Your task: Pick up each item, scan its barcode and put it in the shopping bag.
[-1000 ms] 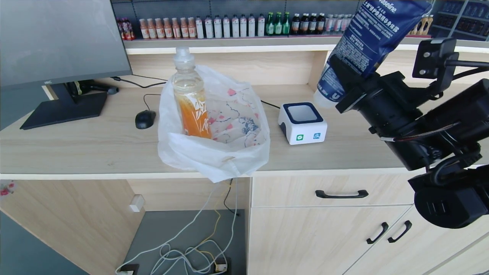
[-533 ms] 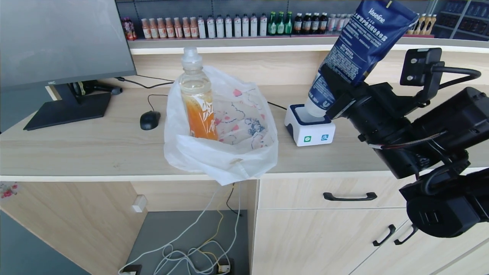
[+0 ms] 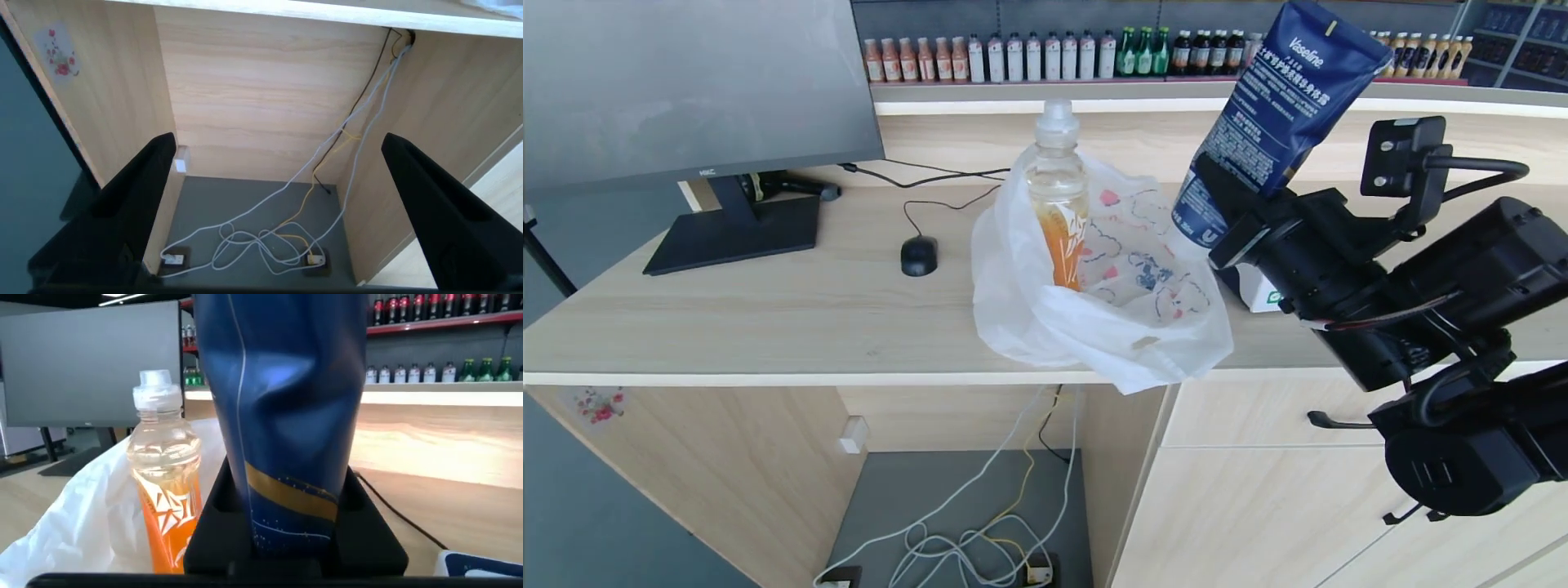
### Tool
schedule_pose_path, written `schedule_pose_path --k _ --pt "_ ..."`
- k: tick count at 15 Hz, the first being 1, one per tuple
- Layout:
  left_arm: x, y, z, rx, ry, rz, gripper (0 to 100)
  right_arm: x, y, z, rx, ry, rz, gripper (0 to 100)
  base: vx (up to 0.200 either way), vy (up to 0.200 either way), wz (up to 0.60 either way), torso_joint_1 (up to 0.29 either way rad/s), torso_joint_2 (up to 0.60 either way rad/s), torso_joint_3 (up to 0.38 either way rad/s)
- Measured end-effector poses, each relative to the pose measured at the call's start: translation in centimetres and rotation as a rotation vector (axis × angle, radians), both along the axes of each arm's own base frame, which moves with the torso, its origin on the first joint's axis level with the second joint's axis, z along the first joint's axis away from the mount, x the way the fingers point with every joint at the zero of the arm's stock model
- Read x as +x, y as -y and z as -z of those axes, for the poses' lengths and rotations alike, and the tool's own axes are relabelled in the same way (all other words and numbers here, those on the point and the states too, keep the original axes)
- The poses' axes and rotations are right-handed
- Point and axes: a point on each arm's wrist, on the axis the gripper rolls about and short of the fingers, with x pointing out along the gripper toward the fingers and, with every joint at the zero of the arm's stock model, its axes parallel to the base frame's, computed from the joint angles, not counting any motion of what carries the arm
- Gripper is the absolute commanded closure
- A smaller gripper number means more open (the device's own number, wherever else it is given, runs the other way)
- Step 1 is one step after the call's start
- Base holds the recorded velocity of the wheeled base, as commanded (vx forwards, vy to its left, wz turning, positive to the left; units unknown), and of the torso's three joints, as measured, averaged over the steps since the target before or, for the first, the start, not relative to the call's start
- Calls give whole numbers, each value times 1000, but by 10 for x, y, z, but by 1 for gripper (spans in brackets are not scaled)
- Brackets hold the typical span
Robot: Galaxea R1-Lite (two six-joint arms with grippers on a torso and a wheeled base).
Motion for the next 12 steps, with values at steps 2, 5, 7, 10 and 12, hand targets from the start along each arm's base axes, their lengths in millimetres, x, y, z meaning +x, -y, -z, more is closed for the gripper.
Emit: schedule_pose_path --k 2,5,7,10,12 --pt "0 0 0 1 0 1 0 -1 0 2 -2 -9 -4 100 0 0 0 0 0 0" --pt "0 0 0 2 0 1 0 -3 1 5 -3 -24 -6 100 0 0 0 0 0 0" --pt "0 0 0 2 0 0 0 -2 0 8 -3 -36 -11 100 0 0 0 0 0 0" --pt "0 0 0 2 0 0 0 2 -1 12 -8 -47 -9 100 0 0 0 0 0 0" --pt "0 0 0 2 0 0 0 11 -3 14 -5 -42 0 100 0 0 0 0 0 0"
